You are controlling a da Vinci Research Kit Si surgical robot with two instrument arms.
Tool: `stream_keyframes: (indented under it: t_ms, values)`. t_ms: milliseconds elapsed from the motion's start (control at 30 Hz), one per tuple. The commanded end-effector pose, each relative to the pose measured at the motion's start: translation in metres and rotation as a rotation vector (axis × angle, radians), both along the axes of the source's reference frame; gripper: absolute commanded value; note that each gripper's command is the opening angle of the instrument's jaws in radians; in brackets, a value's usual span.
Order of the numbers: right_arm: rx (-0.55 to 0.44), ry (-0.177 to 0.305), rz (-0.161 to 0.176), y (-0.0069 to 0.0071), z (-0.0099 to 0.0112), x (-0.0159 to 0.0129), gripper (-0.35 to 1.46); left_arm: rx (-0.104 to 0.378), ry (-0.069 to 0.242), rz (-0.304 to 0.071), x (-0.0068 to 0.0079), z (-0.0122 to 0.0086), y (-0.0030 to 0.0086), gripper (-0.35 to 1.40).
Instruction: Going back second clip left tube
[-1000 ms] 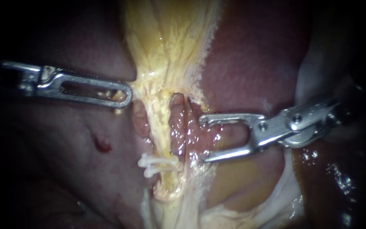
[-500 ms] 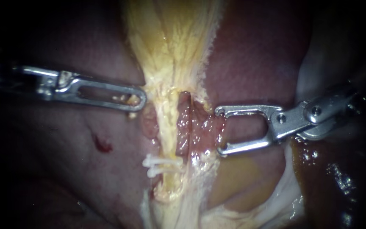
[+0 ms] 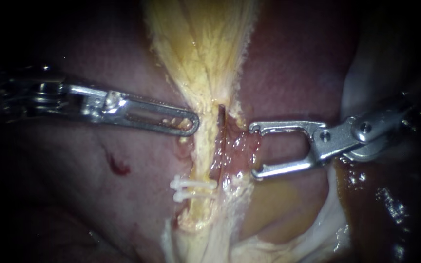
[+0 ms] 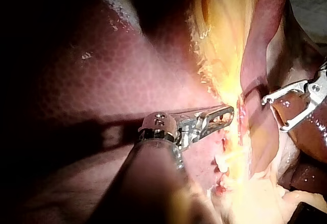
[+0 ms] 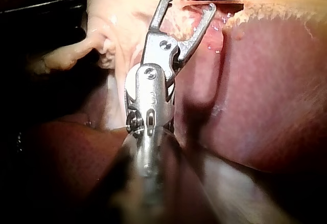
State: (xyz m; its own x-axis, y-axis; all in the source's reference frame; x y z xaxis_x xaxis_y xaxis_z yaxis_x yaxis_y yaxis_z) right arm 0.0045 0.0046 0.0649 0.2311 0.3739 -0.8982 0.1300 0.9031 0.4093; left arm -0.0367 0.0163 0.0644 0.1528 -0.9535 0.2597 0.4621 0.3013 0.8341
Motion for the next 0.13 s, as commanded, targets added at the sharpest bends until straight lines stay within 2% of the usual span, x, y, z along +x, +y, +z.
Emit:
stream_keyframes:
  t_ms: [33,133]
  values:
    - [0.000,0.000,0.000,0.0000,-0.0001,0.0001,0.50,0.000,-0.001,0.000,0.0000,0.0000,0.0000,-0.35]
    - [0.000,0.000,0.000,0.0000,-0.0001,0.0001,0.50,0.000,-0.001,0.000,0.0000,0.0000,0.0000,-0.35]
